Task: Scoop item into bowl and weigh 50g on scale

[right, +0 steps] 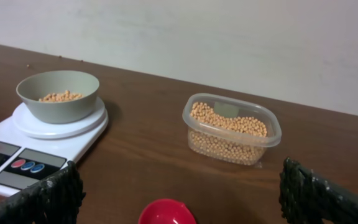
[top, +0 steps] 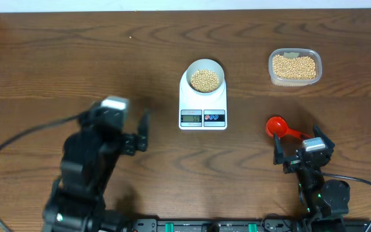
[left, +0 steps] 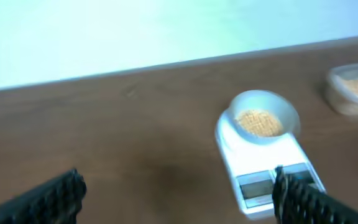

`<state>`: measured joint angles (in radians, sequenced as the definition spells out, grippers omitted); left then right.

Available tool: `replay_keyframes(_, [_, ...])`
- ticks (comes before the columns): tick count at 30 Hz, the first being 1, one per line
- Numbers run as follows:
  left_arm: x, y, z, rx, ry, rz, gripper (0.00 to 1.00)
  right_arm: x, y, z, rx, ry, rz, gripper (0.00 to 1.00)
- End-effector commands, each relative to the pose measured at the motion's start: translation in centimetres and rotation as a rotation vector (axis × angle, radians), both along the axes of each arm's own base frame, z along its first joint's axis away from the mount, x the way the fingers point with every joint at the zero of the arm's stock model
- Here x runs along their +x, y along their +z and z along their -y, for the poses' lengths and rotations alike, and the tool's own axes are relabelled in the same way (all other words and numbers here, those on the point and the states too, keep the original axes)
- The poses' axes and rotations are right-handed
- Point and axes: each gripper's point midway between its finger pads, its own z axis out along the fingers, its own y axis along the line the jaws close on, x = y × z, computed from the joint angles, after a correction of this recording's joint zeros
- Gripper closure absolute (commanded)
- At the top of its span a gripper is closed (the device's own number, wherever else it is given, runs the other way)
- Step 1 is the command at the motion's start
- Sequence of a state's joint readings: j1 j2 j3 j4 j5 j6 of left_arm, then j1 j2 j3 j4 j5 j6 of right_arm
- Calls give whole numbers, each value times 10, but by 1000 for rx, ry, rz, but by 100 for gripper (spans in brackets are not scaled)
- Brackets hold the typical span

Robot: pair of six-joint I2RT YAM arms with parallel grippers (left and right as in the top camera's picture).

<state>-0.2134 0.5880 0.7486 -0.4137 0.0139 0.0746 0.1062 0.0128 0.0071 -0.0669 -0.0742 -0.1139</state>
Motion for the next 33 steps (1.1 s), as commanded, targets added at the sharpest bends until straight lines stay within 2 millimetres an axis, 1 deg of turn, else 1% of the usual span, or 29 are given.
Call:
replay_keyframes(1, [-5, -15, -26, -78, 115, 62, 2, 0, 0, 1, -7, -5, 2, 1])
replay_keyframes(5, [-13, -27, -52, -185, 236, 177, 2, 0, 0, 1, -7, -5, 3, 1])
replay_keyframes(9, [-20, -43, -65, -225, 291, 257, 2, 0, 0, 1, -7, -5, 2, 1])
replay_keyframes(11, [-23, -51, -67, -228, 295, 293, 2, 0, 0, 1, -7, -5, 3, 1])
replay_keyframes(16, [-25, -62, -67, -235, 288, 359, 2, 0, 0, 1, -7, -5, 2, 1])
replay_keyframes(24, [-18, -64, -76, -250, 322, 488, 2, 0, 0, 1, -7, -5, 3, 1])
replay_keyframes(28, [-18, -64, -77, -249, 326, 491, 2, 0, 0, 1, -7, -5, 2, 1])
replay_keyframes(30, [-17, -71, -77, -246, 329, 462, 2, 0, 0, 1, -7, -5, 2, 1])
replay_keyframes(32, [-16, -85, -77, -239, 335, 404, 2, 0, 0, 1, -7, -5, 2, 1])
replay_keyframes(33, [-15, -96, -77, -233, 340, 360, 2, 0, 0, 1, -7, -5, 3, 1])
